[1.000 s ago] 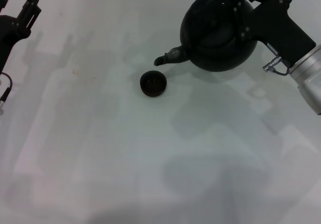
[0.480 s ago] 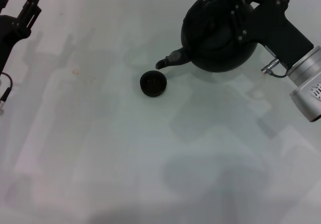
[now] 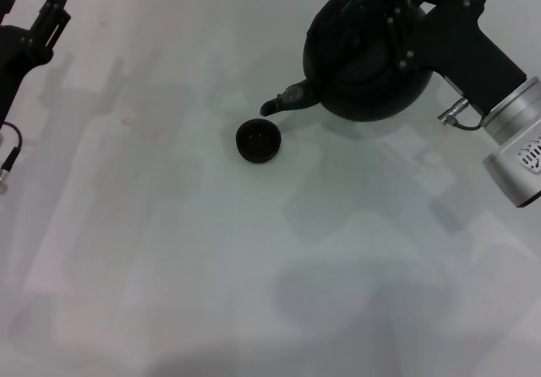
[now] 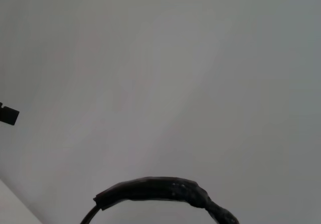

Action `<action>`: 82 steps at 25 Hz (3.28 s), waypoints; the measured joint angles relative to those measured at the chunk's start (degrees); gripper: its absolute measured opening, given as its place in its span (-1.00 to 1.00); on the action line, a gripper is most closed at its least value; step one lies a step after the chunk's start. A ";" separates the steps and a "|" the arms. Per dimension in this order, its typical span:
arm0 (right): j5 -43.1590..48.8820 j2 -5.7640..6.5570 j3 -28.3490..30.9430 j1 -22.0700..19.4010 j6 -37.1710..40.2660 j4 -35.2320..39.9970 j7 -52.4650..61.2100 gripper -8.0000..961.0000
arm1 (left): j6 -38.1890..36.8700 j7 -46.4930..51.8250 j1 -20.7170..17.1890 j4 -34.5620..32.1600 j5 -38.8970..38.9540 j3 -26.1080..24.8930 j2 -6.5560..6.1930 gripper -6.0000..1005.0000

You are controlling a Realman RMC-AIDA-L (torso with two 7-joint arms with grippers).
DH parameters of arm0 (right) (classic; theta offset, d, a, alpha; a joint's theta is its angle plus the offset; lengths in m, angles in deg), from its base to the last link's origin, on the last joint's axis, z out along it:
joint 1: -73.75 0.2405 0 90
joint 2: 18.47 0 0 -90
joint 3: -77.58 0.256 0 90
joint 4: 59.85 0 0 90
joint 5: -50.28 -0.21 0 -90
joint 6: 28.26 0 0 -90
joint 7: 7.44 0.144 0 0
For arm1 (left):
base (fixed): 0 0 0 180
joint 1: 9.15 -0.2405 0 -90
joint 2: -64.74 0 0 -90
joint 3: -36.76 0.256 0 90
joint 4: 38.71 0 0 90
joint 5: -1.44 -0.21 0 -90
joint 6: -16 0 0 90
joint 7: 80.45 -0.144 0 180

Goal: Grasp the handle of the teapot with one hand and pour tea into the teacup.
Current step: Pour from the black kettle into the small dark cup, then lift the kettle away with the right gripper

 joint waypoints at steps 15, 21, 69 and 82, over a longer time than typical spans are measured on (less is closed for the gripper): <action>0.00 0.00 0.41 0.19 -0.09 0.53 -5.46 -0.73 | 0.00 0.00 0.00 -0.41 0.00 0.00 0.00 0.66; 0.00 0.00 0.40 0.19 -0.34 0.63 -7.10 -0.73 | 0.00 0.00 0.00 -0.43 0.00 0.00 0.00 0.66; -0.01 -0.09 0.03 -0.09 -0.39 0.80 -10.73 -0.75 | 0.62 0.00 0.18 -0.63 0.00 0.00 0.00 0.66; -0.01 -0.01 0.08 -0.17 -0.38 0.69 -10.89 -0.75 | 0.72 0.00 0.10 -1.15 0.00 0.00 0.00 0.66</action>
